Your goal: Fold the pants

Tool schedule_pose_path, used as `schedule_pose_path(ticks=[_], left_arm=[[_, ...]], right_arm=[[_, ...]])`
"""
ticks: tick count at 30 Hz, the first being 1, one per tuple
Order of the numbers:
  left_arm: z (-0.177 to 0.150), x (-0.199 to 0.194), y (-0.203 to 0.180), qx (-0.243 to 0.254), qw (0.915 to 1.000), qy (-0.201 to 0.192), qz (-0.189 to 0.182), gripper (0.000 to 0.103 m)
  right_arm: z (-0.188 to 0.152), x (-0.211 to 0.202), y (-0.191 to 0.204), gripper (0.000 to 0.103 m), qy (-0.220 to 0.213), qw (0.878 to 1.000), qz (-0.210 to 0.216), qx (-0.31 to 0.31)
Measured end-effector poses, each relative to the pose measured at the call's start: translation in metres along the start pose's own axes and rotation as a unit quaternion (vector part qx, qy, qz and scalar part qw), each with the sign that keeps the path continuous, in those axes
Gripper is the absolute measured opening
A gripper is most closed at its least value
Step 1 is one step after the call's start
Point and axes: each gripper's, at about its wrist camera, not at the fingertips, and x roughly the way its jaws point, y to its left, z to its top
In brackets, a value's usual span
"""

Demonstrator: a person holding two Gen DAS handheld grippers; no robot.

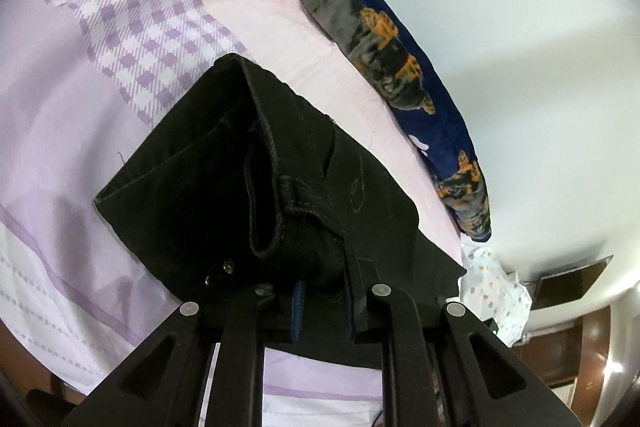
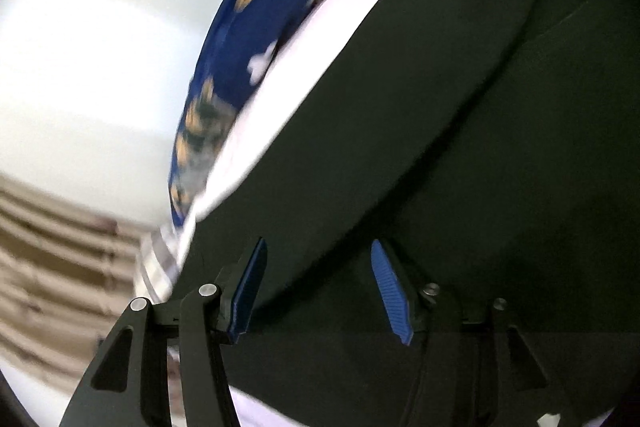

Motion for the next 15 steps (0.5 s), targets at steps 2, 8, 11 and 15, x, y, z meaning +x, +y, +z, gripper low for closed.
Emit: schedule_pose_path(ticks=[2,8,11,15], left_arm=[[0.002,0.002,0.003,-0.002,1.0,0.003,0.008,0.016],[0.003,0.007,0.011,-0.001,0.9995,0.011,0.03,0.016],[0.005,0.011,0.014,0.006,0.9988,0.017,0.045,0.016],[0.007,0.017,0.016,0.016,0.9978,0.025,0.059,0.016]], right_arm=[[0.018,-0.002,-0.008,0.046,-0.021,1.0,-0.01,0.016],[0.056,-0.009,-0.024,0.025,-0.057,0.996,-0.06,0.021],[0.071,-0.018,-0.039,0.02,-0.072,0.994,-0.082,0.029],[0.084,-0.032,-0.044,0.007,-0.08,0.99,-0.114,0.019]])
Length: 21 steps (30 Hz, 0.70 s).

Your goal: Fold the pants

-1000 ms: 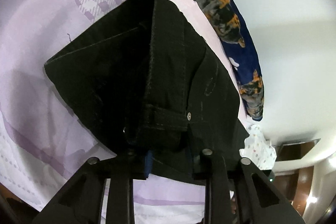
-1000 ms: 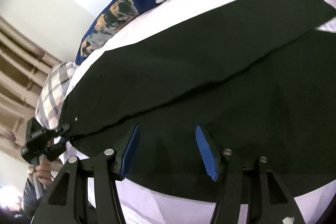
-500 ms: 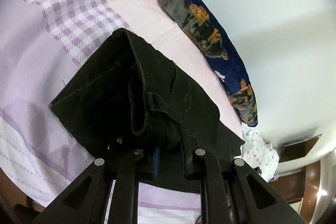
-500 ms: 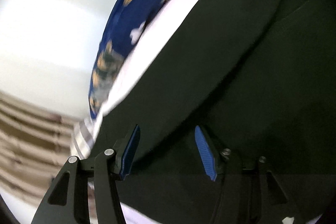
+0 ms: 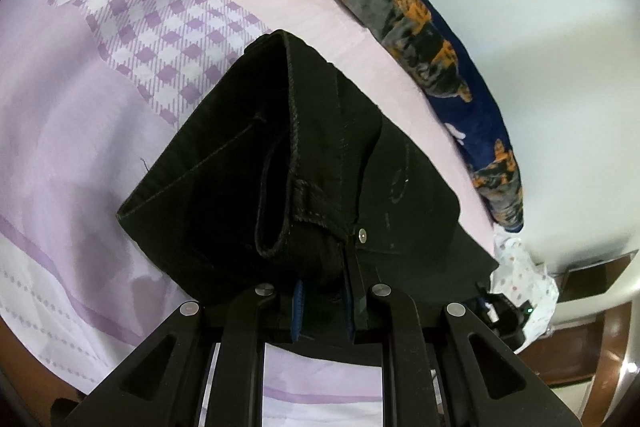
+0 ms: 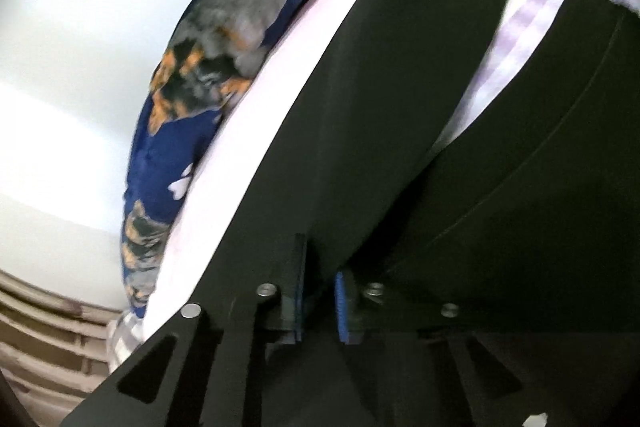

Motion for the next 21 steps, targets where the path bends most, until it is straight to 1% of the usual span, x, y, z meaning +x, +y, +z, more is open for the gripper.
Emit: schedule_pose_path(ticks=[3,4,6,8,11,14,18,21], left_arm=[[0.003,0.005,-0.003,0.029,0.9993,0.005,0.023,0.016],[0.005,0.006,-0.004,0.042,0.9986,0.009,0.03,0.016],[0.009,0.006,-0.005,0.063,0.9972,0.019,0.036,0.016],[0.013,0.006,-0.005,0.088,0.9948,0.029,0.044,0.016],[0.017,0.006,-0.007,0.13,0.989,0.045,0.054,0.016],[0.019,0.007,-0.004,0.16,0.9833,0.06,0.062,0.016],[0.02,0.006,0.004,0.188,0.9766,0.08,0.067,0.016],[0.019,0.002,0.007,0.208,0.9718,0.087,0.069,0.016]], right_arm=[[-0.005,-0.017,0.012,0.004,-0.006,0.999,-0.026,-0.04],[-0.009,-0.026,0.019,0.004,-0.014,0.997,-0.037,-0.065],[-0.018,-0.045,0.03,0.004,-0.027,0.994,-0.05,-0.096],[-0.025,-0.062,0.032,0.004,-0.032,0.993,-0.051,-0.102],[-0.045,-0.088,0.031,0.003,-0.033,0.991,-0.067,-0.109],[-0.065,-0.102,0.026,0.003,-0.026,0.991,-0.082,-0.105],[-0.085,-0.107,0.014,0.003,-0.009,0.99,-0.103,-0.095],[-0.096,-0.107,0.002,0.003,0.008,0.99,-0.115,-0.085]])
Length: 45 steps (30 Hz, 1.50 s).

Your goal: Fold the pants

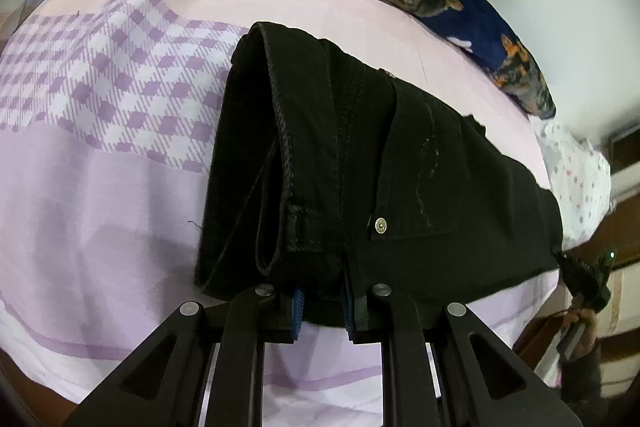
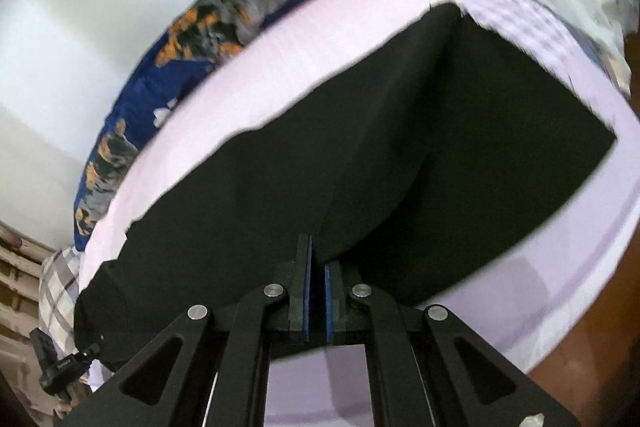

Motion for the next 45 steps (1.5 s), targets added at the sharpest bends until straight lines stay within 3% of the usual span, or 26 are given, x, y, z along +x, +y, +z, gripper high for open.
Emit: schedule_pose_path(ticks=[8,13,17,20,22,26,30,36,41,45], left_arm=[[-0.008,-0.002,0.001,0.033,0.9994,0.011,0.005,0.017],[-0.01,0.004,-0.006,0.049,0.9983,0.006,0.03,0.021],[-0.014,0.0,-0.011,0.046,0.9983,-0.003,0.034,0.027],[-0.019,-0.007,-0.016,0.044,0.9974,-0.001,0.057,0.036],[-0.027,-0.016,-0.021,0.052,0.9963,-0.003,0.069,0.036],[-0.04,-0.039,-0.035,0.069,0.9945,-0.027,0.074,0.036],[-0.043,-0.043,-0.072,0.111,0.9904,-0.041,0.071,0.038],[-0.033,-0.001,-0.159,0.201,0.9796,-0.013,0.007,0.041],[-0.033,0.048,-0.236,0.274,0.9607,0.017,-0.04,0.041],[-0.037,0.083,-0.279,0.306,0.9481,0.046,-0.073,0.041]], right_arm=[[-0.012,0.013,-0.013,0.003,0.03,0.999,-0.013,0.012],[-0.01,0.014,-0.012,0.003,0.029,0.999,-0.007,0.014],[-0.01,0.013,-0.028,0.007,0.026,0.997,0.04,0.066],[-0.008,0.012,-0.044,0.017,0.01,0.99,0.081,0.113],[-0.006,0.01,-0.052,0.026,-0.002,0.986,0.096,0.136],[0.006,0.011,-0.072,0.029,-0.023,0.978,0.118,0.173],[0.02,0.016,-0.086,0.029,-0.026,0.968,0.145,0.205],[0.051,0.014,-0.09,0.031,-0.036,0.972,0.123,0.198],[0.07,0.01,-0.089,0.032,-0.049,0.974,0.122,0.182],[0.081,0.011,-0.084,0.032,-0.047,0.979,0.107,0.168]])
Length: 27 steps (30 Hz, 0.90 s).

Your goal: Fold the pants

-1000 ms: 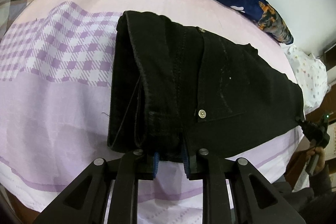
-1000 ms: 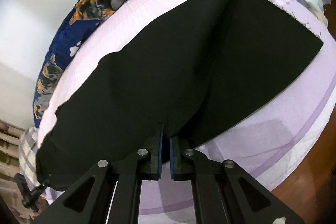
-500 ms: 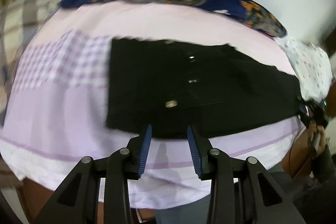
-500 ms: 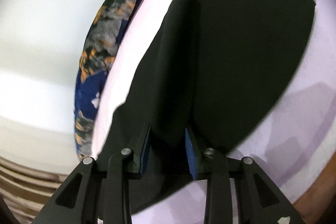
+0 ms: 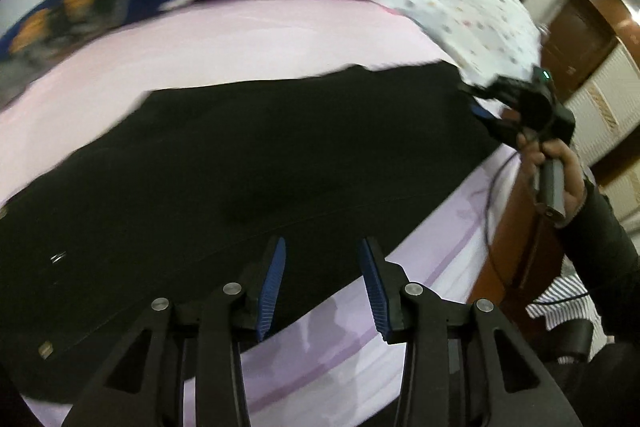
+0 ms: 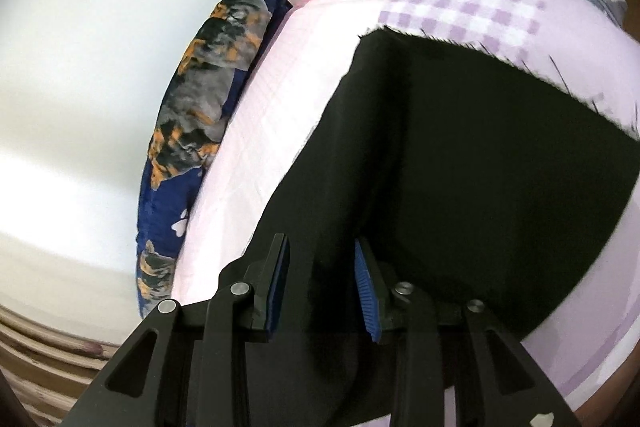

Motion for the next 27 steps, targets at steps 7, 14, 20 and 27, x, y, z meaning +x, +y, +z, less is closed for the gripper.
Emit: schedule_pose_path(ticks=[7,14,20,27], left_arm=[[0.015,0.055,-0.027,0.0,0.9975,0.046,-0.053,0.041],[0.011,0.066,-0.024,-0.028,0.9964,0.05,-0.062,0.041],[0.015,0.059,-0.033,-0.016,0.9981,0.027,-0.053,0.041],[0.024,0.062,-0.051,0.005,0.9957,0.026,-0.089,0.041]], right_arm=[[0.004,0.024,0.044,0.032,0.038,0.997,0.015,-0.072],[-0.014,0.054,0.093,0.035,0.116,0.978,0.066,-0.162],[0.002,0.02,0.064,0.036,0.065,0.989,0.042,-0.126],[0.015,0.033,0.036,0.036,0.073,0.992,0.02,-0.103]])
